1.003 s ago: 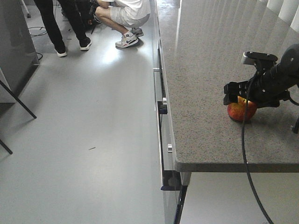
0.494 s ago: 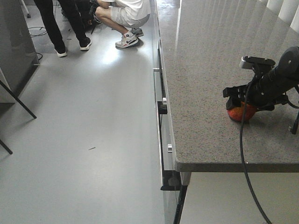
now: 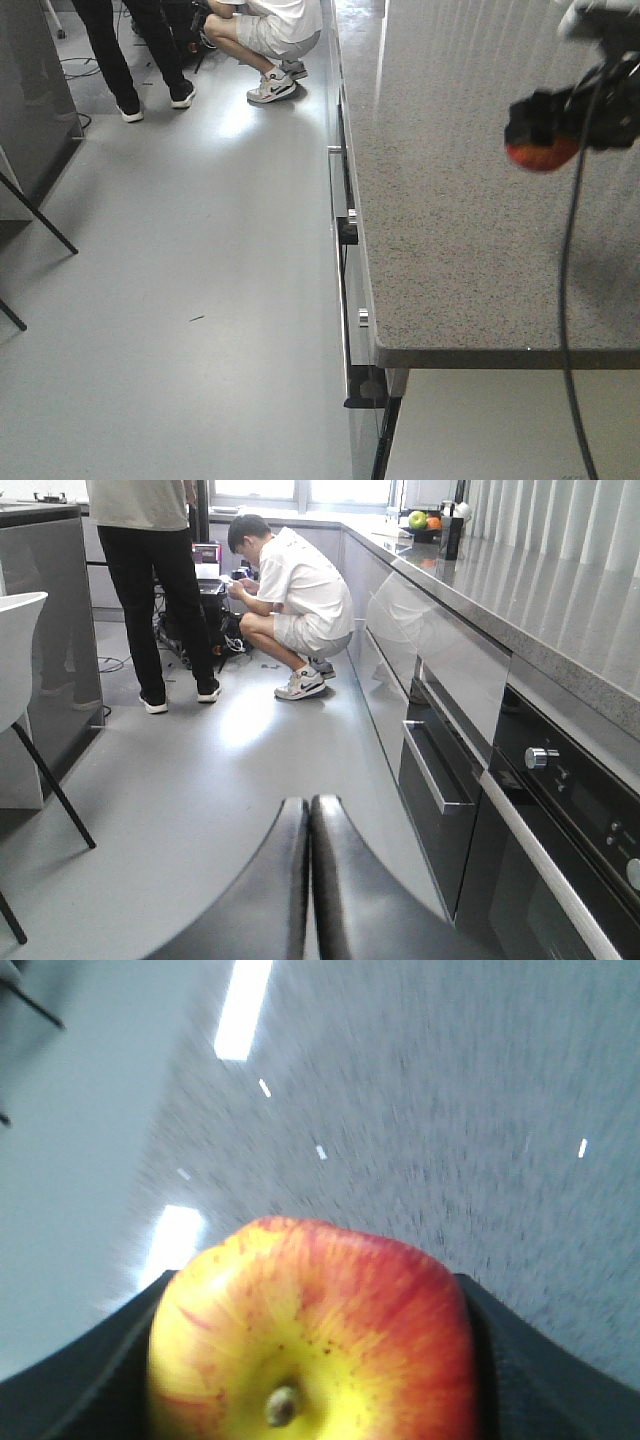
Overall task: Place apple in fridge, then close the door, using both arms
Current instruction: 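Lift the apple off the counter with the right gripper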
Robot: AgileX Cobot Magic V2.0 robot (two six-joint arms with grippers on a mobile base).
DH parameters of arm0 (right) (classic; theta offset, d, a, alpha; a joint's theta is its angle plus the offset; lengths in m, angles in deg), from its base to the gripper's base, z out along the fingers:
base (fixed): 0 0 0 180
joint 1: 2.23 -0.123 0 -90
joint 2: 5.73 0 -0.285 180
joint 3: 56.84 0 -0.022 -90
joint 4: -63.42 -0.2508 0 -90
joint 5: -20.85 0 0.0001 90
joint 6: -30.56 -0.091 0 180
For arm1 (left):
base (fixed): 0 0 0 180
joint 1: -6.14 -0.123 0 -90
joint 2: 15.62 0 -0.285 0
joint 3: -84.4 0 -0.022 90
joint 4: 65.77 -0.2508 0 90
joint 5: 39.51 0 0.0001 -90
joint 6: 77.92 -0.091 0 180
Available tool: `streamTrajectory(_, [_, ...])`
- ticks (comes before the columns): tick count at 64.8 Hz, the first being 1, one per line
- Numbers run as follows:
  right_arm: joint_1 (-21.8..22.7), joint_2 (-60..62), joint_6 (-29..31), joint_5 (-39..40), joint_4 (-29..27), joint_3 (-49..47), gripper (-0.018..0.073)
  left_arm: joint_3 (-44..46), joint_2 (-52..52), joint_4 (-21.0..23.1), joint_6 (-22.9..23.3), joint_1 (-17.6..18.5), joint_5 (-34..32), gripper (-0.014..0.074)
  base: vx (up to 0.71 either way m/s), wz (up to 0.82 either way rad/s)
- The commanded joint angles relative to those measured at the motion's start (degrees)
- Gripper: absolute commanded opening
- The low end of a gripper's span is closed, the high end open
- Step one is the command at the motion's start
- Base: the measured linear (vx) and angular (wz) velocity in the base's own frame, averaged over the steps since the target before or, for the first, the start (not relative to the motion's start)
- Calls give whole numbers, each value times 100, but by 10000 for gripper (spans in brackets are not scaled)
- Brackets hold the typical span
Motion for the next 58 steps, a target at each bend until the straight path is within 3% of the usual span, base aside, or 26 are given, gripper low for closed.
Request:
streamTrajectory(1, [33,834,305,111,-311,-153,25,99,82,-2,52,22,-433,-6,0,0])
streamTrajectory(29, [33,2494,322,-946,-436,-153,25,99,82,-2,52,22,-433,-6,0,0])
streamTrajectory(58, [33,2867,322,-1396,-606,-153,25,99,82,-2,52,22,-433,-6,0,0])
